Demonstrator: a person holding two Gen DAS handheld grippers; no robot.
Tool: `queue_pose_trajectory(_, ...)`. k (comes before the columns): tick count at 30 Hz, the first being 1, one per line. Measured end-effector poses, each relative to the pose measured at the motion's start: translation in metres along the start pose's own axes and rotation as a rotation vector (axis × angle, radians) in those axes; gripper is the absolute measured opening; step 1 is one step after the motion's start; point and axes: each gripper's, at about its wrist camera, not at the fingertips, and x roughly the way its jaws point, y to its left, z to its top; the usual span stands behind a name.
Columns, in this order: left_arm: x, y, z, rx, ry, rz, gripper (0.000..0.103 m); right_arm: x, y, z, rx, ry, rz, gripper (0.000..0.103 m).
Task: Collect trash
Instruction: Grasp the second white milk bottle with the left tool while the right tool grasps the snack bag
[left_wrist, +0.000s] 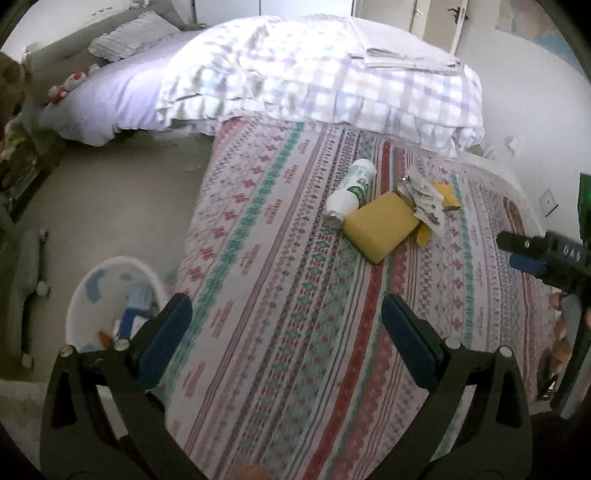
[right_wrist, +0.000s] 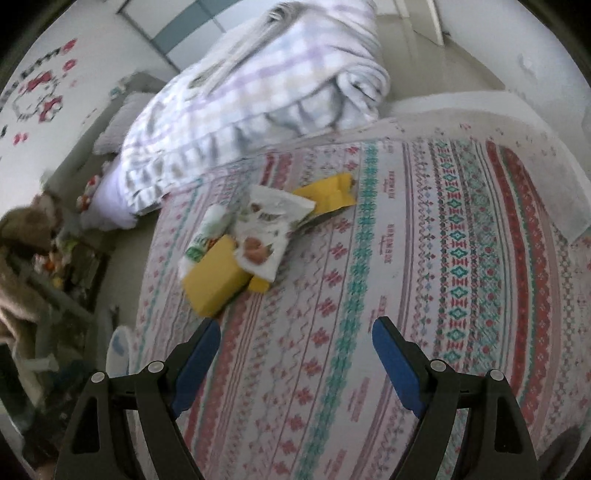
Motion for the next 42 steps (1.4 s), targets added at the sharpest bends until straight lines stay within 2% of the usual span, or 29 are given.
queue_pose_trajectory(7,0.052,-0.01,0.03,-0.022,0.056,-0.074,0.102,0.02,-0.018,0.032,0.075,-0.008,-0.044,0.086)
queue_pose_trajectory(12,0.079,-0.017,0.046,-0.041,0.057,-0.098,0.102,0.035,-0.03,0.049,0.086,-0.026,-0.09,0.086)
queue_pose_trajectory(14,0.088,-0.018,0.051,-0.065,0.049,-0.124,0.101,0.044,-0.034,0.051,0.122,-0.009,-0.068,0.086)
queue_pose_trajectory(19,0.114,-0.019,0.064,-0.165,0.057,-0.214,0.09,0.069,-0.023,0.053,0.137,0.023,0.031,0.085)
queue_pose_trajectory(23,0.136,-0.028,0.069,-0.19,0.087,-0.27,0.081,0.085,-0.008,0.052,0.131,0.04,0.087,0.082)
queue_pose_trajectory(27,0.141,-0.036,0.074,-0.179,0.073,-0.307,0.074,0.097,0.001,0.051,0.114,0.045,0.102,0.077)
queue_pose_trajectory(30,0.141,-0.037,0.073,-0.181,0.068,-0.341,0.062,0.1,0.003,0.049,0.112,0.043,0.131,0.074)
queue_pose_trajectory(33,0.141,-0.031,0.07,-0.213,0.066,-0.363,0.05,0.104,0.007,0.047,0.1,0.065,0.168,0.06)
queue_pose_trajectory(37,0.137,-0.02,0.059,-0.282,0.051,-0.405,0.048,0.1,0.014,0.045,0.024,0.05,0.141,0.021)
queue_pose_trajectory(38,0.136,-0.019,0.057,-0.284,0.054,-0.406,0.048,0.098,0.014,0.046,0.018,0.043,0.137,0.015)
queue_pose_trajectory(42,0.124,-0.016,0.054,-0.28,0.058,-0.383,0.046,0.078,0.012,0.044,0.019,0.024,0.122,0.009)
